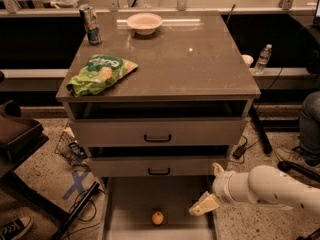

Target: Pick orange from bottom drawer and place on counter

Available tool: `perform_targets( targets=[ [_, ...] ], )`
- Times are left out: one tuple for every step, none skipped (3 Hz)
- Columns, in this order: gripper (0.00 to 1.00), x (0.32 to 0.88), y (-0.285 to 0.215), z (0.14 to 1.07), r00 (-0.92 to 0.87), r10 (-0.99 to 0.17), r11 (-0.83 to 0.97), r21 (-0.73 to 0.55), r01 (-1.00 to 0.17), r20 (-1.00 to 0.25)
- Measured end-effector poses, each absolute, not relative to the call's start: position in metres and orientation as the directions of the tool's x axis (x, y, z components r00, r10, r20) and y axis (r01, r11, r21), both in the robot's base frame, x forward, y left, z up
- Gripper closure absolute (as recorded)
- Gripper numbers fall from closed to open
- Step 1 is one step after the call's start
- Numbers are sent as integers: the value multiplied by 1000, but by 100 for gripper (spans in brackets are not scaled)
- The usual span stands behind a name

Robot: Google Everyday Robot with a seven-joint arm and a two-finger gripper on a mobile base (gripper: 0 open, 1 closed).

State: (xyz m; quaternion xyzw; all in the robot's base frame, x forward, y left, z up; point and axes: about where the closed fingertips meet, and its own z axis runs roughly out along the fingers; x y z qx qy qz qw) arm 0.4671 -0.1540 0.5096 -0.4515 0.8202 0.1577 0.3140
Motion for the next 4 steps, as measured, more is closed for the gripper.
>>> perform_targets(
  targets=[
    [0,474,-145,469,-381,-630,544,-34,-839,-677],
    [0,477,-139,386,-364,-590,549,-27,-835,-721],
    [0,479,-135,324,-376,-546,545,24,-838,-748],
    [0,479,-134,293,-416,-527,545,81,-835,-742]
  ],
)
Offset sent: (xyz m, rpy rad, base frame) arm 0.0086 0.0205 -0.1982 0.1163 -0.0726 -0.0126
